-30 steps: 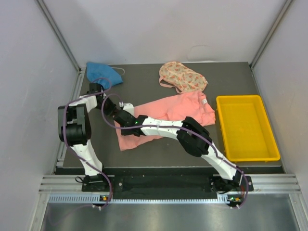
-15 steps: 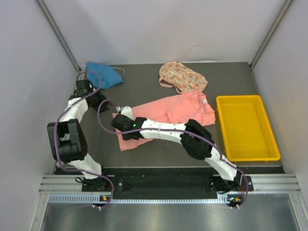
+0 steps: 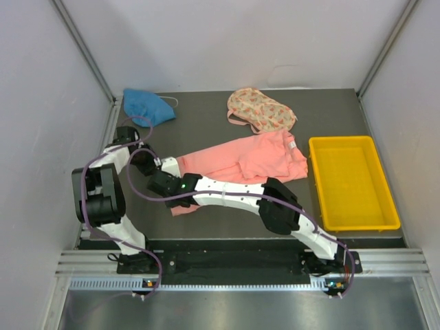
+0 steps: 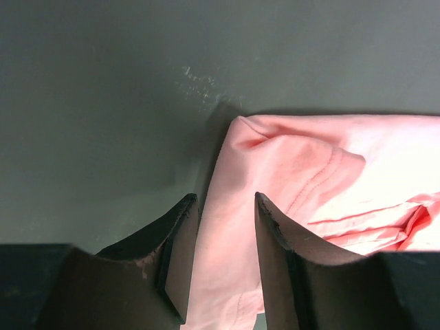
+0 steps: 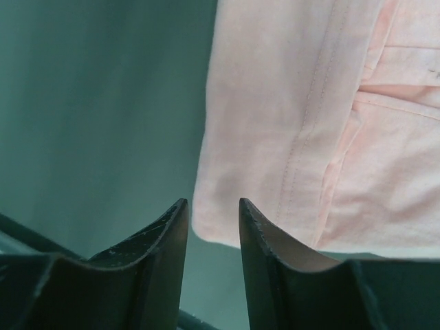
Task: Roll the t-shirts
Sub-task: Roll the T-shirt to the center of the board.
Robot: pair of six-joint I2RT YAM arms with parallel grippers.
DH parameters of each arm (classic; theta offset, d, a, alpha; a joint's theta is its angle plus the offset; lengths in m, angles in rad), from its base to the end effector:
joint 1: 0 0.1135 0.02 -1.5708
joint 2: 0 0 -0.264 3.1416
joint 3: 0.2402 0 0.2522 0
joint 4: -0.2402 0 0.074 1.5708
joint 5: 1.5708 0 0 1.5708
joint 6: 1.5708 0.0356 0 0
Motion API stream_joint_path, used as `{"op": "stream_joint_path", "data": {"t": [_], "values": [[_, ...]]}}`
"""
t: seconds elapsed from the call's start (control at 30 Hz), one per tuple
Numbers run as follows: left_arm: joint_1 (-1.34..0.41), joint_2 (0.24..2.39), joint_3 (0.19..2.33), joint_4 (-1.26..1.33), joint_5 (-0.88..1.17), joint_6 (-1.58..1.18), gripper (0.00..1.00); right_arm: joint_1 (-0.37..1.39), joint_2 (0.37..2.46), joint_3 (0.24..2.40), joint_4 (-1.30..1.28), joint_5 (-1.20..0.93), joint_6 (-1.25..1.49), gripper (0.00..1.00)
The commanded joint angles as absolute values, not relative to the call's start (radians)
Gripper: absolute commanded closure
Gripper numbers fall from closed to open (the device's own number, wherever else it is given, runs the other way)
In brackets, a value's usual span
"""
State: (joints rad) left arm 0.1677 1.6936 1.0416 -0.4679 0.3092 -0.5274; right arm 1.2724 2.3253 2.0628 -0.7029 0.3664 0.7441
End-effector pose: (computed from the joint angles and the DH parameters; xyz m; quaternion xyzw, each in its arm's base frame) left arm 0.3277 0.0445 0.1774 -0.2956 0.9172 -0.1872 0.1905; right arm 0.1633 0.4875 0.2121 -0.1926 0.9202 0.1552 0.3034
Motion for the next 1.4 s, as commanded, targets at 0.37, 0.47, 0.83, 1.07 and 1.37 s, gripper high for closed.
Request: {"op": "stream_joint_path", "data": {"t": [0.37,0.47,0.83,1.07,1.37], "values": [[0.153,1.741,1.045,-0.433,0.341,-0.512,0.57,1.307,2.447,2.201,-0.854,0.423,0.775,0.6],[0.153,1.741,1.049,-0.436,0.341,-0.512,0.58,1.31,2.425,2.2,-0.865,0.445,0.772,0.6],[0.153,1.727,1.065,-0.449,0.339,-0.517,0.58,1.339,2.43,2.235,-0.871,0.459,0.764,0.59],[0.152,1.729,1.066,-0.459,0.336,-0.509,0.58,1.347,2.442,2.258,-0.876,0.465,0.764,0.59],[0.152,1.729,1.072,-0.462,0.331,-0.506,0.59,1.347,2.503,2.292,-0.848,0.431,0.764,0.58]]}}
